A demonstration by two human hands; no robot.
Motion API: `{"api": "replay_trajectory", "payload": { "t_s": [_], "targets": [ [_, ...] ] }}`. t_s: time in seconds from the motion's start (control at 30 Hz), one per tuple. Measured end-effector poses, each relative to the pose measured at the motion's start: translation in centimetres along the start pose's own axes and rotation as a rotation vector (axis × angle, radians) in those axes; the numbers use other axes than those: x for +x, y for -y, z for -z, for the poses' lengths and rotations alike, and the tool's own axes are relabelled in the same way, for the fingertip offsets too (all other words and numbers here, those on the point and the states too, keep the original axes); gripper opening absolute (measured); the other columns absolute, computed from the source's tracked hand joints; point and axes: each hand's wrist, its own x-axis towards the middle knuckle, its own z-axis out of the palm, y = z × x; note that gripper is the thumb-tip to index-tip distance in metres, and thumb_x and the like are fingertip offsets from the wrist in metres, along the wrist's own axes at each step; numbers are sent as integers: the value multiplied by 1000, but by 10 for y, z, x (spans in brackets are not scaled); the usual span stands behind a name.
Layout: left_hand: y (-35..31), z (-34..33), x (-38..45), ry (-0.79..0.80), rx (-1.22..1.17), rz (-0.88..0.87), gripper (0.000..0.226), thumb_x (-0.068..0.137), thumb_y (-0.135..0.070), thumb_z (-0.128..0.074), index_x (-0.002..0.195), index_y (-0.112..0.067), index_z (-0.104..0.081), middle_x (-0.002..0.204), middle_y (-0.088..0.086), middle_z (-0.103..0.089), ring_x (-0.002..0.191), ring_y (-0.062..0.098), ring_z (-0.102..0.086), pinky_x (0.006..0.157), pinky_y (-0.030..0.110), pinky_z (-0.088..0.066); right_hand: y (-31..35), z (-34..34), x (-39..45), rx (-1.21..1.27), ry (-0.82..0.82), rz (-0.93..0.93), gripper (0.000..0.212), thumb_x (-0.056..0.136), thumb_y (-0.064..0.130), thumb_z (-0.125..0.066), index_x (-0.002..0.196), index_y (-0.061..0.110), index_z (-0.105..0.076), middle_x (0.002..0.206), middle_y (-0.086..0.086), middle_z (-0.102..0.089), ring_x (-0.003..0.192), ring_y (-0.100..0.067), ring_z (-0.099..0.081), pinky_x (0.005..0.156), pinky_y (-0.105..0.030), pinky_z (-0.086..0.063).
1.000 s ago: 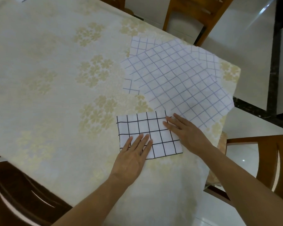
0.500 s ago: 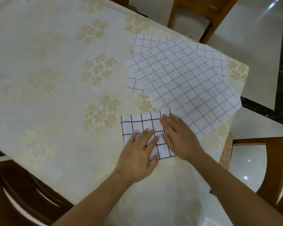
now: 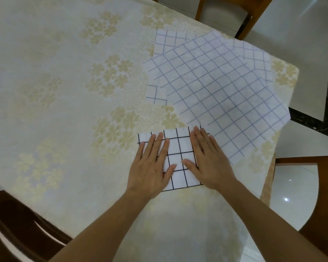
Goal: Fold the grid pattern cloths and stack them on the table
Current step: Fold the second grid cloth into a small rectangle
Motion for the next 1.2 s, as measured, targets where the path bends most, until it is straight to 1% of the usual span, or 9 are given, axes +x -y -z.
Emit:
{"api": "replay_trajectory", "payload": {
  "t_s": [0.1,0.23,0.3,0.4,0.6,0.8,0.97,1.07,1.2],
  "targets": [
    [4,1,5,-11,4,-12,74,102,-61,-19,159,-17,-4,166,8,4,153,25,5,122,49,-15,7,0,8,7,-8,-30,85,100,67,-16,158,7,-1,167,-11,2,154,-22,7,125,-43,-9],
    [9,-3,6,-4,22,-32,73,102,-61,-19,158,-18,0,166,8,7,153,25,7,122,49,-15,9,-4,11,3,17,-49,86,98,69,-11,158,8,1,167,-10,5,154,-22,9,125,-46,-12],
    [10,-2,6,-10,30,-34,73,102,-61,-18,158,-19,1,166,8,8,153,25,8,122,50,-15,10,-4,11,1,9,-52,87,98,69,-12,158,7,0,167,-11,4,154,-23,8,124,-47,-13],
    [12,-2,6,-17,29,-24,74,101,-62,-20,159,-20,0,166,10,9,153,27,8,122,50,-15,11,-3,9,2,1,-59,90,97,71,-12,158,6,1,167,-12,6,154,-24,9,125,-46,-9],
    [15,-3,4,-35,1,-11,74,101,-61,-23,159,-20,-3,166,11,7,153,26,6,122,50,-16,9,-3,4,-7,-4,-60,90,99,69,-18,158,4,1,166,-13,6,154,-25,8,124,-49,-13],
    [18,-3,3,-24,16,41,77,100,-62,-20,158,-19,5,165,13,14,152,27,12,124,47,-9,3,-4,-11,-21,8,-62,91,98,71,-17,158,6,3,166,-12,10,153,-23,10,125,-47,-9],
    [20,7,1,23,10,38,76,100,-63,-13,157,-19,11,164,11,17,152,25,15,123,48,-10,6,4,-11,-38,43,-71,92,97,72,-13,157,5,6,166,-12,11,153,-24,12,125,-47,-12],
    [23,18,-12,-34,-8,62,74,101,-59,-17,158,-17,7,166,7,9,153,22,9,124,45,-5,16,13,-18,-50,43,14,88,99,69,-16,158,7,5,166,-13,10,153,-24,11,125,-46,-11],
    [30,19,-39,-32,-25,115,70,100,-51,-23,158,-11,-13,165,9,-10,153,23,-8,124,45,-13,35,15,-30,-24,70,211,84,100,68,-22,159,13,1,167,-9,7,154,-23,8,124,-47,-16]
  ]
}}
